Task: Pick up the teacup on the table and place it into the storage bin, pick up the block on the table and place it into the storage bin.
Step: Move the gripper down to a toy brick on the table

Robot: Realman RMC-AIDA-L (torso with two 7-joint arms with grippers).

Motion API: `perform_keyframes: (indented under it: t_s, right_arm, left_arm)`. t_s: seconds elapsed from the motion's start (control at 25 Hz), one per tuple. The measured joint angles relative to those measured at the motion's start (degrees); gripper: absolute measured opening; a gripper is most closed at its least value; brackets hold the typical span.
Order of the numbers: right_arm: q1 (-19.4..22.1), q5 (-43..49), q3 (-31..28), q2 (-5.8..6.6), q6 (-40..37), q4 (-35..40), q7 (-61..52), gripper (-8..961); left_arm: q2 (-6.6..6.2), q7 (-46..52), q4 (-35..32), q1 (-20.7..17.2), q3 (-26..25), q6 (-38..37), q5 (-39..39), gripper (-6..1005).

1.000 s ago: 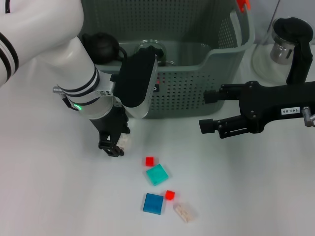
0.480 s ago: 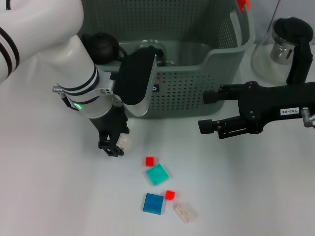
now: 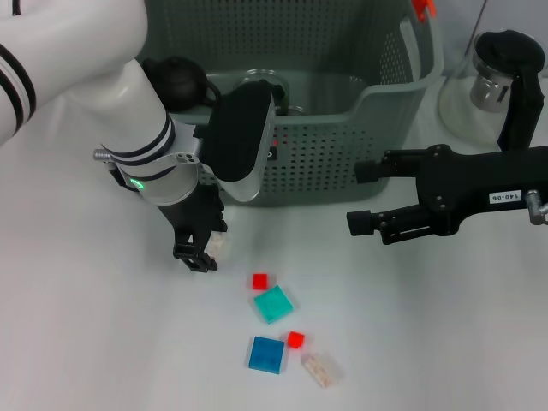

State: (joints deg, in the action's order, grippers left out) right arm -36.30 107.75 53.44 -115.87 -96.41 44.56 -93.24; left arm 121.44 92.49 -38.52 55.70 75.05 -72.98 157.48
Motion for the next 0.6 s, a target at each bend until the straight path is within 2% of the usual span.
perform_keyframes:
  t_s: [0.6]
  right_arm:
    - [0.00, 0.00, -0.18, -0.15, 0.18, -0.31, 0.13, 942]
  left_arm:
    - [0.01, -0.14, 0.20, 0.02, 0.00, 0.22, 0.11, 593]
